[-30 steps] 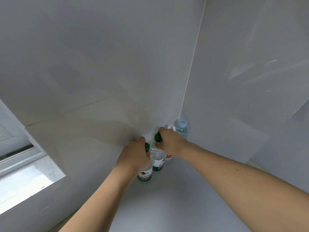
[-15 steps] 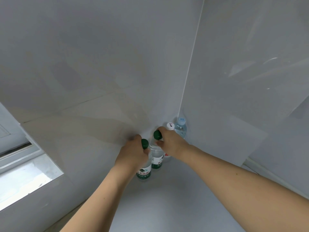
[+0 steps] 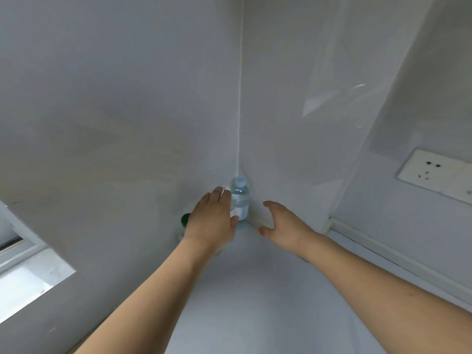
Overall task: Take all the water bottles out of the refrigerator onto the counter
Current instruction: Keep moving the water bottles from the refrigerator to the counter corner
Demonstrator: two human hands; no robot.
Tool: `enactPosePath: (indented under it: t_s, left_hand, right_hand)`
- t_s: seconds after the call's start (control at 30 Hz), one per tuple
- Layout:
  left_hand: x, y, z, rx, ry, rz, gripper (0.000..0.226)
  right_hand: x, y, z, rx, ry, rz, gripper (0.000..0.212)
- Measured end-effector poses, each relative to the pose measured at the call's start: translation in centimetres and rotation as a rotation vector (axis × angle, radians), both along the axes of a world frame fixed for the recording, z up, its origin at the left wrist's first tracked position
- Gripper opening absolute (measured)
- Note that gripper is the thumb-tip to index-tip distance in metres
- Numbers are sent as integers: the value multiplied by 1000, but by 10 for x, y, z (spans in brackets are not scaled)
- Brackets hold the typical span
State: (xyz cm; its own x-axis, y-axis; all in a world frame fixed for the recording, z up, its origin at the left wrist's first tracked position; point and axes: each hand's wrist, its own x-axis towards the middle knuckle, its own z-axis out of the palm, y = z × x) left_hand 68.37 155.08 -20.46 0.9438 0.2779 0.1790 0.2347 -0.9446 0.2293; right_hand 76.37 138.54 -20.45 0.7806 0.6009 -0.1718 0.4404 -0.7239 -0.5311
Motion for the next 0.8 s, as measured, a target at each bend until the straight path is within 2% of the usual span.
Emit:
enactPosePath:
  t_s: [0.33,0.57,0.8]
  left_hand:
    - [34,-130,-5,48,142,-367,55]
    - [11,-272,-20,29,238,-541,56]
    - [-28,-410,-2,70,236,-662,55]
  right_hand:
    - [-29,-157,-6,-65,0,-247,68]
    - [-85,-301,-8,-114,3,-486,66]
    - [-158,-426,-2,-95,1,-620,65]
